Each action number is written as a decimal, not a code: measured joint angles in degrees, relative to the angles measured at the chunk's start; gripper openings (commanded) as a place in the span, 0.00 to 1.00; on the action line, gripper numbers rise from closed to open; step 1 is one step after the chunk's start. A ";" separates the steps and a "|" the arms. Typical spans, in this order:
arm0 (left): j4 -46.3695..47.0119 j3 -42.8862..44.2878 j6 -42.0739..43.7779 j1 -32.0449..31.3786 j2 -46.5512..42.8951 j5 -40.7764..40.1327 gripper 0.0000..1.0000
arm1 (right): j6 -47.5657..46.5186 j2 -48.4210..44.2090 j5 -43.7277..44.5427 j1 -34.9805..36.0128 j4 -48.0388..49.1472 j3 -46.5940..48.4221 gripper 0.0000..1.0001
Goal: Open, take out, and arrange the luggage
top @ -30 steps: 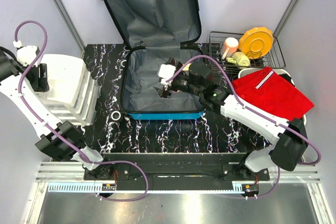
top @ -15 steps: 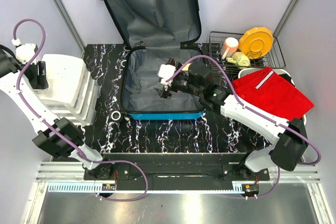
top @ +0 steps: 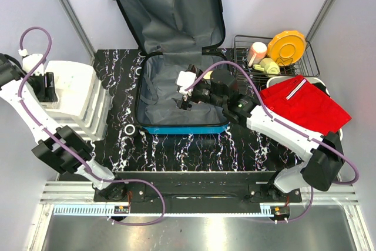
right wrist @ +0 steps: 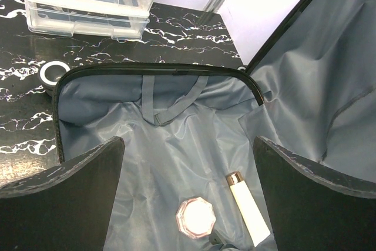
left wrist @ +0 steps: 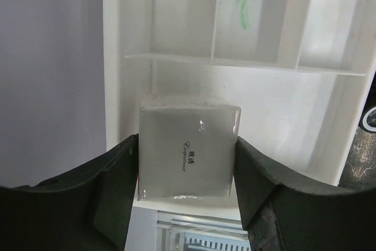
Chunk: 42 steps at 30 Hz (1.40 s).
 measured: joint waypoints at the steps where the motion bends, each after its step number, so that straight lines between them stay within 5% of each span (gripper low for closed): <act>1: 0.07 0.00 0.00 0.00 0.15 0.00 0.76 | 0.13 0.09 0.04 0.00 -0.02 0.09 1.00; 2: 0.13 0.00 -0.09 0.00 0.26 0.00 0.87 | 0.20 0.22 0.11 -0.04 -0.09 0.20 1.00; 5: 0.35 0.02 -0.50 -0.07 0.15 0.17 0.99 | 1.18 0.63 0.22 -0.44 -1.31 1.03 1.00; 16: -0.20 4.00 -0.98 -1.44 -2.60 0.28 0.99 | 11.13 6.71 2.23 -9.38 -17.03 10.93 1.00; 25: -0.59 1.27 -2.14 -13.29 -15.58 4.50 0.99 | 14.93 13.57 4.48 -14.71 -34.58 13.79 0.98; 42: -1.11 -13.09 -9.70 -17.97 -20.90 15.43 0.99 | 10.69 42.91 4.90 -15.08 -40.00 34.56 1.00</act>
